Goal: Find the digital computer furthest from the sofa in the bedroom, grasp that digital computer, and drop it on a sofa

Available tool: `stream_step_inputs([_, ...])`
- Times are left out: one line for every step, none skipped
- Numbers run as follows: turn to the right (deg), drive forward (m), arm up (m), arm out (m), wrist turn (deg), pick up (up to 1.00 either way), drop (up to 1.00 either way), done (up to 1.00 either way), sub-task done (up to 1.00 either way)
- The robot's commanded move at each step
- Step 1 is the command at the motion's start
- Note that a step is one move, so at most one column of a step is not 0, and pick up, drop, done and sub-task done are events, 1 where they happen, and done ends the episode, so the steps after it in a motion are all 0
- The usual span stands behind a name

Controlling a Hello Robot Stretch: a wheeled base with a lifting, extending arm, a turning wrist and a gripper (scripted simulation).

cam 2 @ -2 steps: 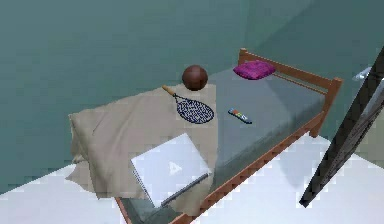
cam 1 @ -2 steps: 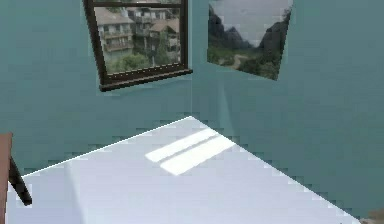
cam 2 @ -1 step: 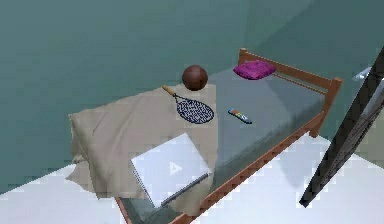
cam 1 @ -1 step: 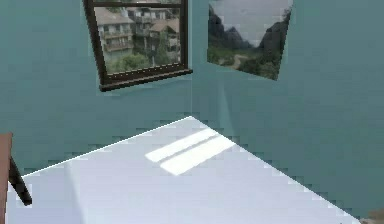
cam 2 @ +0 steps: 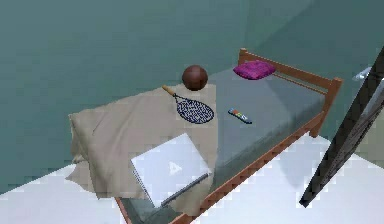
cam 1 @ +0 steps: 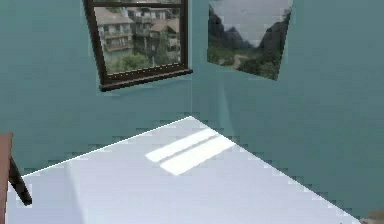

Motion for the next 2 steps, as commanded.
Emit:
stream_step_inputs([0.0,0.0,0.0,0.26,0.0,0.0,0.0,0.0,0.0])
stream_step_inputs([0.0,0.0,0.0,0.0,45.0,0.0,0.0,0.0,0.0])
